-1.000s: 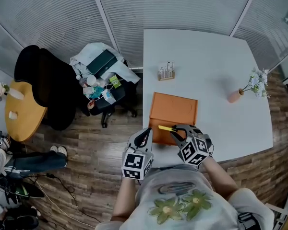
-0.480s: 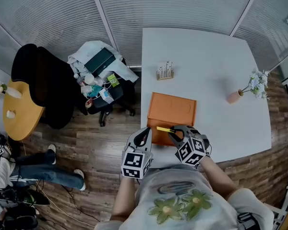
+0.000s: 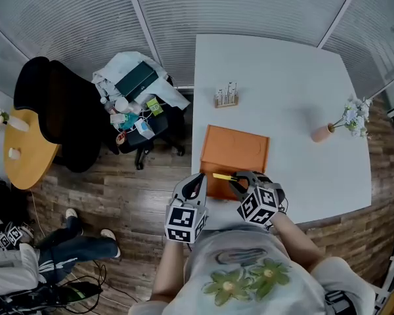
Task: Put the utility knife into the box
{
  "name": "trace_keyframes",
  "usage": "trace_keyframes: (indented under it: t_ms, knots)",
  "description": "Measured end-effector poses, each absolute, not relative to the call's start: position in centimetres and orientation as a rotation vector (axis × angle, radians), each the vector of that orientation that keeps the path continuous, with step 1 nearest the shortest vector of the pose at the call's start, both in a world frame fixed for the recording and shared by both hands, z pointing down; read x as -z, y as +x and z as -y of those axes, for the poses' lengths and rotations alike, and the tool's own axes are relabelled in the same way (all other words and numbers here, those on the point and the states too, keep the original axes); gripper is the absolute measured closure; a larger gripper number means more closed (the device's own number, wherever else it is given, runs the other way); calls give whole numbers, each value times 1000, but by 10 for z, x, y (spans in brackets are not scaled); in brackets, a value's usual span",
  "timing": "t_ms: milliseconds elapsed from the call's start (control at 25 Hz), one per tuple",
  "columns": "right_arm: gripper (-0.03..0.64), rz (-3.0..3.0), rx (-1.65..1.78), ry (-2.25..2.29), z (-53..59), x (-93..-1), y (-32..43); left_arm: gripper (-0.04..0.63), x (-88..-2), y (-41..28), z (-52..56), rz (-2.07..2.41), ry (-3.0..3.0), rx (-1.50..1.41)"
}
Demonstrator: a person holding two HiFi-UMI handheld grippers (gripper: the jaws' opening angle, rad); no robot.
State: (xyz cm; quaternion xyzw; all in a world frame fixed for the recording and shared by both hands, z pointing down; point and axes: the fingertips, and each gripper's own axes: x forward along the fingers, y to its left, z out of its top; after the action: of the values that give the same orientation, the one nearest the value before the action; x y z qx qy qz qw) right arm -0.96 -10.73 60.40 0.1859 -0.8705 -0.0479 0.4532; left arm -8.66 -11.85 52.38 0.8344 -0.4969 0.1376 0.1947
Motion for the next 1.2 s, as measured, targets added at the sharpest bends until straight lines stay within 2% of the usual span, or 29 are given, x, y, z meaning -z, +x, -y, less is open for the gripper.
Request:
trace_keyframes:
  t_ms: [1200]
  knots:
    - [546, 2025, 98, 334, 108, -654, -8, 595, -553, -85, 127, 1356, 2286, -422]
